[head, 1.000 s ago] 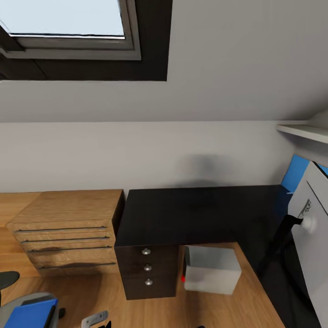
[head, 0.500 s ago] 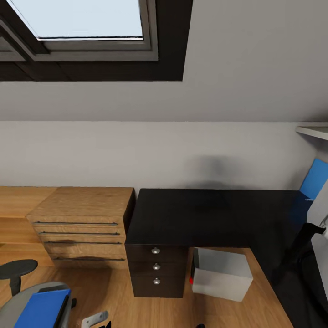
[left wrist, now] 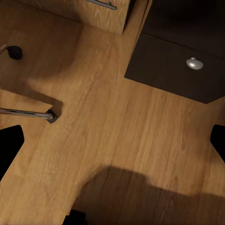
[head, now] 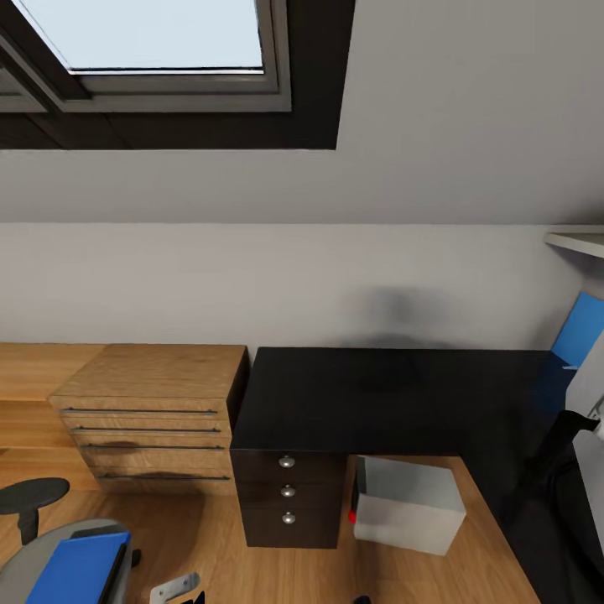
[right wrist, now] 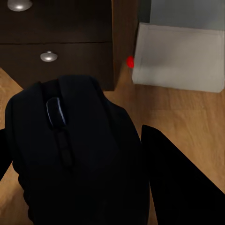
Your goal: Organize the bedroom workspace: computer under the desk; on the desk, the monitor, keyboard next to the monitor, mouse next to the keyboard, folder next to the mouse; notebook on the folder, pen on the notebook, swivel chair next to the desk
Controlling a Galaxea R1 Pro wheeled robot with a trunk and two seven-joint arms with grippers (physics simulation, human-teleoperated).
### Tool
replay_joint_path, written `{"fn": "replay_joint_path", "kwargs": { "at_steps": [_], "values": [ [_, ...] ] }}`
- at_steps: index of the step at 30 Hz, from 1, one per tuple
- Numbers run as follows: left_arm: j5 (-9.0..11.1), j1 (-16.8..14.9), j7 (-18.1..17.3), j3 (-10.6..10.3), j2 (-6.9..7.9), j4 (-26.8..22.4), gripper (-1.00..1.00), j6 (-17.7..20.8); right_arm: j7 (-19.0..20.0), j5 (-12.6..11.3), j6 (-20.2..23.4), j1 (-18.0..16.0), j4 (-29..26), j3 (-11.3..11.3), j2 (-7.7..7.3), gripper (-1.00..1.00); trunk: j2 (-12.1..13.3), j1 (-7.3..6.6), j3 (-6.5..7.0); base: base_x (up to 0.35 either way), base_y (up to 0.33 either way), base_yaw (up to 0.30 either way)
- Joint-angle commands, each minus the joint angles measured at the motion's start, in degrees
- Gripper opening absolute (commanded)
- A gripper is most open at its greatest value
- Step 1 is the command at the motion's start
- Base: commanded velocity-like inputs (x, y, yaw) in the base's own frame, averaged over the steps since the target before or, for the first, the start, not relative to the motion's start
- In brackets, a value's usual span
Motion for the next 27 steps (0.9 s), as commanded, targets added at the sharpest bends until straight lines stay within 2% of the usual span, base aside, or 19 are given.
{"fn": "replay_joint_path", "kwargs": {
  "at_steps": [1, 9, 27],
  "values": [
    [0.58, -0.05, 0.51, -0.47, 0.1, -0.06, 1.0, -0.2, -0.24, -0.4, -0.2, -0.05, 0.1, 0.49, 0.04, -1.0, -0.13, 0.04, -0.13, 0.0, 0.0, 0.0],
    [0.58, -0.05, 0.51, -0.47, 0.1, -0.06, 1.0, -0.2, -0.24, -0.43, -0.23, -0.05, 0.16, 0.51, 0.18, -1.0, -0.13, 0.04, -0.13, 0.0, 0.0, 0.051],
    [0.58, -0.06, 0.51, -0.48, 0.1, -0.06, 1.0, -0.2, -0.25, -0.43, -0.23, -0.05, 0.16, 0.52, 0.12, -1.0, -0.13, 0.04, -0.13, 0.0, 0.0, 0.26]
  ]
}}
